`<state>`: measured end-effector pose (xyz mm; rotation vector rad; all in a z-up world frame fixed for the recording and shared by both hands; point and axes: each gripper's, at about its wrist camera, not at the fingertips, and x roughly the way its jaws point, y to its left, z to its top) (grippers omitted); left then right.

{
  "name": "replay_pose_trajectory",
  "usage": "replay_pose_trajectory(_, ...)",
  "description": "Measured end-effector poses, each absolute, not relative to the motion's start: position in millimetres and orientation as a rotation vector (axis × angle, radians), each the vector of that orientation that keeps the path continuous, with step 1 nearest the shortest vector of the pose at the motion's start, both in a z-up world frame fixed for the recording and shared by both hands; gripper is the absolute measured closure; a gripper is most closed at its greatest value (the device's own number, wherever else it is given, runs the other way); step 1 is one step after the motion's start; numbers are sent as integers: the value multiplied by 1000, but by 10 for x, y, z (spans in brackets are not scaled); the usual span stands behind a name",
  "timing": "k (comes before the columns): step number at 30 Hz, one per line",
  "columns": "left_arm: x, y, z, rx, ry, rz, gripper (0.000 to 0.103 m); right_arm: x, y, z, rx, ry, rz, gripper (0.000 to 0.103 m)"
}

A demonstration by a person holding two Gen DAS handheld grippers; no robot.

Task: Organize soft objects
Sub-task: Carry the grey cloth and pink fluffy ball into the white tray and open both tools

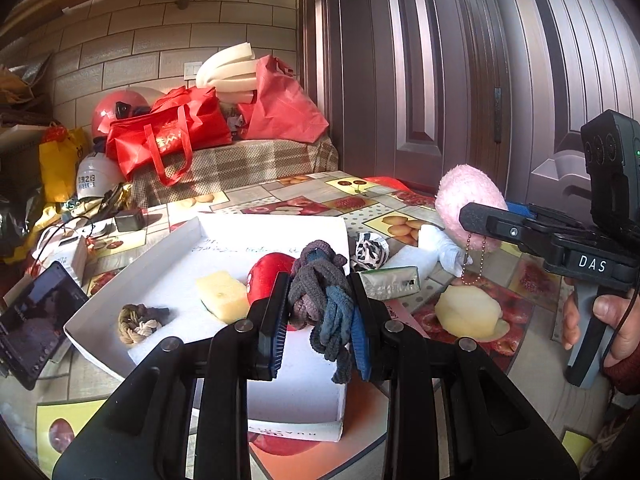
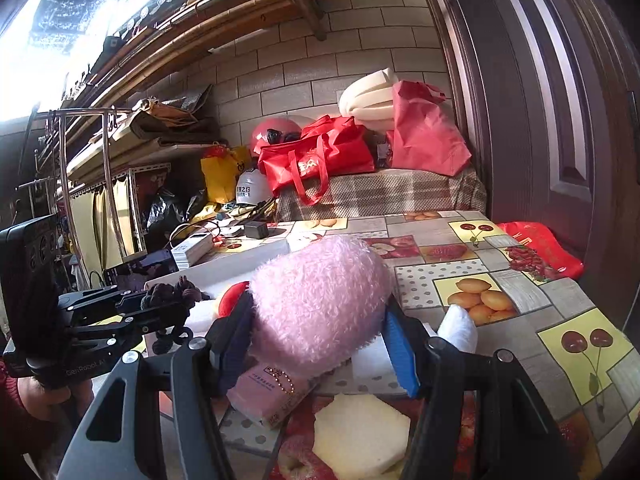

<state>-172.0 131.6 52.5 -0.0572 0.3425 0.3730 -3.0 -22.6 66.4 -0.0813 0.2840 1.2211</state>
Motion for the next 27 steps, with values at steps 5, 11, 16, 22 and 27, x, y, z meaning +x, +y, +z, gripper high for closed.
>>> replay_pose_trajectory(5, -1796, 1495, 520, -76, 327, 431, 76, -138, -104, 647, -109, 286, 1255, 42)
replay_pose_trajectory(11, -1899, 1799, 502, -129, 304, 524, 76, -244, 72, 612, -136, 293, 1295, 42)
replay_pose_trajectory(16, -1883, 2003, 486, -148, 314, 571, 76, -384, 241, 580, -181, 297, 1351, 42)
replay_pose_trajectory(22, -1711, 2145, 444, -155, 376, 577, 76, -575, 491, 536, -228, 319, 1425, 42)
replay_pose_trajectory(27, -1695, 2317, 442, -195, 366, 599, 76, -711, 693, 515, -261, 329, 1472, 42)
